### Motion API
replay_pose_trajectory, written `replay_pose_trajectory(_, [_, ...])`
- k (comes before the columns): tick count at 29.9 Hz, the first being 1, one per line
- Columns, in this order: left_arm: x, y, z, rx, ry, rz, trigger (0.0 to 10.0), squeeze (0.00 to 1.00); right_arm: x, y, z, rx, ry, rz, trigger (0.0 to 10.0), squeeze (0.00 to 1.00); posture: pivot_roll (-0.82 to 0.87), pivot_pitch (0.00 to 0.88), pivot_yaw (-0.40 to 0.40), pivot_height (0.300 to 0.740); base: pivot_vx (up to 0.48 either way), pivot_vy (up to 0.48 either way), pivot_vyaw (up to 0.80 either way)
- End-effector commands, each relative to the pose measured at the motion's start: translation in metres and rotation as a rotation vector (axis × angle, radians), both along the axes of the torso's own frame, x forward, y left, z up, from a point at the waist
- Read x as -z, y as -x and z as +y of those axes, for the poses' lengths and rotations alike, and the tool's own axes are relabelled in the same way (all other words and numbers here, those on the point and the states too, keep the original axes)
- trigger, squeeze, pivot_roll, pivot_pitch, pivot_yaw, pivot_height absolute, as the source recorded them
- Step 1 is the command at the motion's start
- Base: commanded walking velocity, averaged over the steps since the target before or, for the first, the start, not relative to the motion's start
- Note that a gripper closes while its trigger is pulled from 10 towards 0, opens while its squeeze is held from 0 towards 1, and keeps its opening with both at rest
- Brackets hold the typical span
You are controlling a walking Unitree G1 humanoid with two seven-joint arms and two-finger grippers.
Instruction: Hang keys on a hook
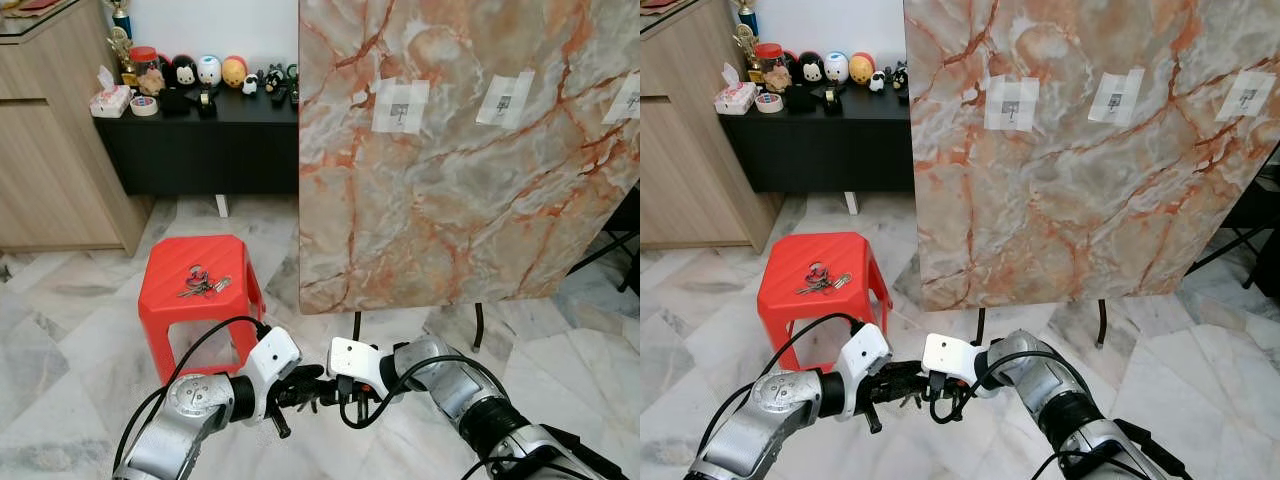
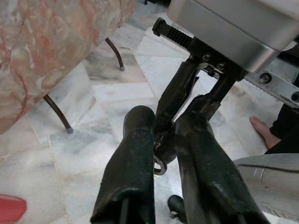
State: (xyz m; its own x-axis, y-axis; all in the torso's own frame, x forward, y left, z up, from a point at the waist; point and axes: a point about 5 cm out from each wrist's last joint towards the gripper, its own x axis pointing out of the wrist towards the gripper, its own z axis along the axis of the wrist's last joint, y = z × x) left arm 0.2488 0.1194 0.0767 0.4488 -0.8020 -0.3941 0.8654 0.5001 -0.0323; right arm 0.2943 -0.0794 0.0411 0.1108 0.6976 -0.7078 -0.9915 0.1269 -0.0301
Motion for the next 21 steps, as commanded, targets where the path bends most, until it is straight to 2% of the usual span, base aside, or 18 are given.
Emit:
replay_pose_trajectory(1, [0.0, 0.002, -0.003, 0.026, -0.005, 0.011, 0.0, 0.0, -0.014, -0.009, 0.005, 0.005, -0.038, -0.053, 10.0, 0.0, 0.07, 0.0, -0.089, 0.74, 0.0, 0.0, 0.0])
replay_pose_trajectory(21, [0.009, 0.007, 0.002, 0.05, -0.075, 0.051, 0.0, 0.0, -0.033, -0.023, 0.004, 0.08, -0.105, -0.111, 10.0, 0.0, 0.07, 0.0, -0.086, 0.74, 0.0, 0.0, 0.0])
